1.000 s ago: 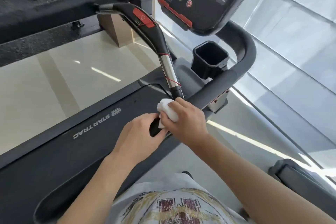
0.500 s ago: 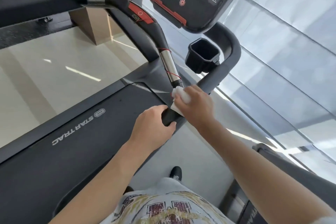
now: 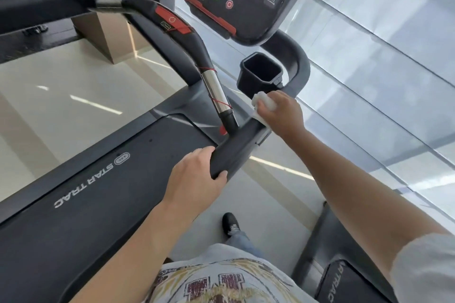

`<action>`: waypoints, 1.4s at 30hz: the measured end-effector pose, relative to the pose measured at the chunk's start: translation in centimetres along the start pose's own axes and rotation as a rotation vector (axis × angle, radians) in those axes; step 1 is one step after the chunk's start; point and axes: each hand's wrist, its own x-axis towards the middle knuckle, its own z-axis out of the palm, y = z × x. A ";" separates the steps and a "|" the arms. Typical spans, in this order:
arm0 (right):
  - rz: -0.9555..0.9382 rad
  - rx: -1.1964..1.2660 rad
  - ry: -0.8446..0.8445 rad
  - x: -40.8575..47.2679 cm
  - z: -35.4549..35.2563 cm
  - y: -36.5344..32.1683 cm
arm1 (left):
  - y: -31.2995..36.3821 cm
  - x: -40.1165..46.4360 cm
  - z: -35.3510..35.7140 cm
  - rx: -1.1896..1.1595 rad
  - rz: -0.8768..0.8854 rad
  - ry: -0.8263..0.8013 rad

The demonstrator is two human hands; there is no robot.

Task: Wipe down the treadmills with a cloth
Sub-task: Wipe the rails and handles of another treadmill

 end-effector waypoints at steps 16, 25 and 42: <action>-0.780 0.238 -0.038 -1.4 2.4 -0.8 | 3.4 6.7 1.0 -0.137 -0.241 -0.175; -0.756 0.294 -0.182 5.6 2.5 1.8 | 3.5 11.6 0.7 -0.136 -0.329 -0.036; -1.141 0.309 -0.234 11.9 7.1 -4.6 | -1.6 17.5 -1.2 -0.106 -0.299 0.317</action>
